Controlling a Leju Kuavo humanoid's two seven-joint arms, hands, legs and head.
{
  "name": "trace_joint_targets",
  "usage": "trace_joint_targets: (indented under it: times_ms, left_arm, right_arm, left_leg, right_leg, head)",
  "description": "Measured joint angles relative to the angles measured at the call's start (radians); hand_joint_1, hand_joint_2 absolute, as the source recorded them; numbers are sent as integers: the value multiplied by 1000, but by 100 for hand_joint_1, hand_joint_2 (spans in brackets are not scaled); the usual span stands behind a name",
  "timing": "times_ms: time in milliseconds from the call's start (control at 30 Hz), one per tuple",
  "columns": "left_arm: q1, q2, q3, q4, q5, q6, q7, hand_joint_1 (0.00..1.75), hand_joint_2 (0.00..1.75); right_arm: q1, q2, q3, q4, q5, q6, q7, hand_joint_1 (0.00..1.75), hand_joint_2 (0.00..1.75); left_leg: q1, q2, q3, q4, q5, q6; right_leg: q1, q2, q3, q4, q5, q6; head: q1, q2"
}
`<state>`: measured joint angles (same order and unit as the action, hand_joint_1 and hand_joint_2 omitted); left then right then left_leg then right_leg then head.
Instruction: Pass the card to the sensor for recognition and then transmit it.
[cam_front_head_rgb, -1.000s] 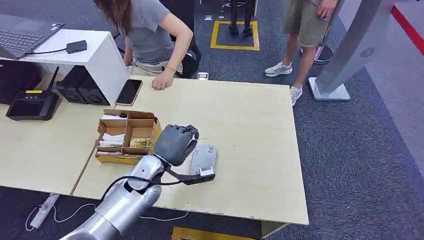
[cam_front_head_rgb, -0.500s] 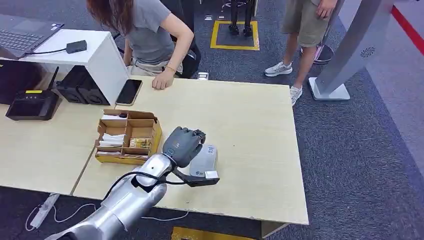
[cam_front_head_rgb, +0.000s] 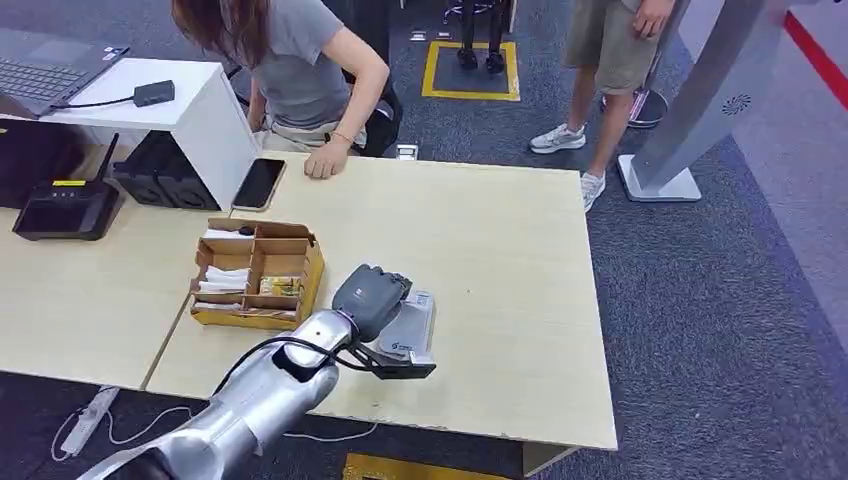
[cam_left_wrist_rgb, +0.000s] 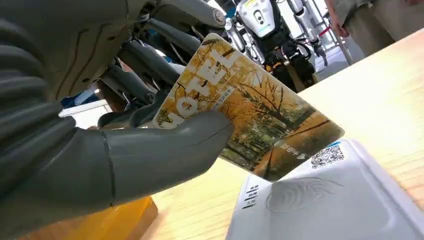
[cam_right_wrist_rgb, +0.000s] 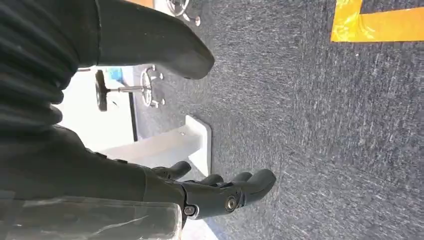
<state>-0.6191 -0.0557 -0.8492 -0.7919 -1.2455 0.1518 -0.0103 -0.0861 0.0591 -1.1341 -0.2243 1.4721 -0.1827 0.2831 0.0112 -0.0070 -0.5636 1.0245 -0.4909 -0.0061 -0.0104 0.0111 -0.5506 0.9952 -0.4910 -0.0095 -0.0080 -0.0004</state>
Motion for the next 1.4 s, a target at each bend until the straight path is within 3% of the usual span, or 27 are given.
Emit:
trace_joint_targets:
  times_ms: [500, 567, 600, 667, 767, 1000, 1100, 1233, 1400]
  left_arm:
    - [-11, -47, -69, 82, -17, -1, -19, 175, 175]
    - [-11, -47, -71, 82, -38, 41, 10, 175, 175]
    - [-12, -43, -71, 80, -68, 94, 51, 175, 175]
    - [-12, -24, -70, 40, -155, 202, 153, 175, 175]
    - [-7, 27, -44, -65, -249, 282, 216, 175, 175]
    - [71, 116, 78, -286, -309, 330, 230, 175, 175]
    - [86, 129, 96, -327, -309, 332, 230, 175, 175]
    - [105, 151, 120, -373, -309, 411, 279, 175, 175]
    - [86, 213, 184, -396, -309, 429, 315, 175, 175]
  right_arm:
    - [1, -6, 0, 0, -6, -1, -1, 0, 175]
    - [1, -6, 0, 0, -7, -1, -1, 0, 175]
    - [2, -6, -1, 0, -11, -2, -1, 0, 175]
    - [3, -6, -2, 0, -17, -6, -1, 0, 175]
    - [8, -6, -3, 1, -17, -16, 0, 0, 175]
    - [17, -1, -5, 3, -17, -23, 11, 0, 175]
    - [17, 0, -5, 5, -17, -23, 11, 0, 175]
    - [19, 3, -10, 6, -20, -19, 18, 0, 175]
    - [18, 7, -10, 6, -3, -22, 13, 0, 175]
  left_leg:
    - [0, 0, 0, 0, 0, 0]
    - [0, 0, 0, 0, 0, 0]
    - [0, 0, 0, 0, 0, 0]
    - [0, 0, 0, 0, 0, 0]
    - [0, 0, 0, 0, 0, 0]
    - [0, 0, 0, 0, 0, 0]
    - [0, 0, -1, 0, 0, 0]
    - [0, 0, -1, 0, 0, 0]
    - [0, 0, 0, 0, 1, 0]
  right_leg:
    - [0, 0, 0, 0, 0, 1]
    - [0, 0, 0, 0, 0, 1]
    - [0, 0, 0, 0, 1, 1]
    - [0, 1, 0, 0, 1, 1]
    - [0, 1, 0, 0, 1, 1]
    - [0, 0, 0, 0, 0, 1]
    - [0, 0, 0, 0, 0, 1]
    - [0, 0, 0, 0, 1, 1]
    - [0, 1, 0, 0, 1, 1]
  head:
    - [0, 0]
    - [0, 0]
    - [0, 0]
    - [0, 0]
    - [0, 0]
    - [0, 0]
    - [0, 0]
    - [0, 0]
    - [0, 0]
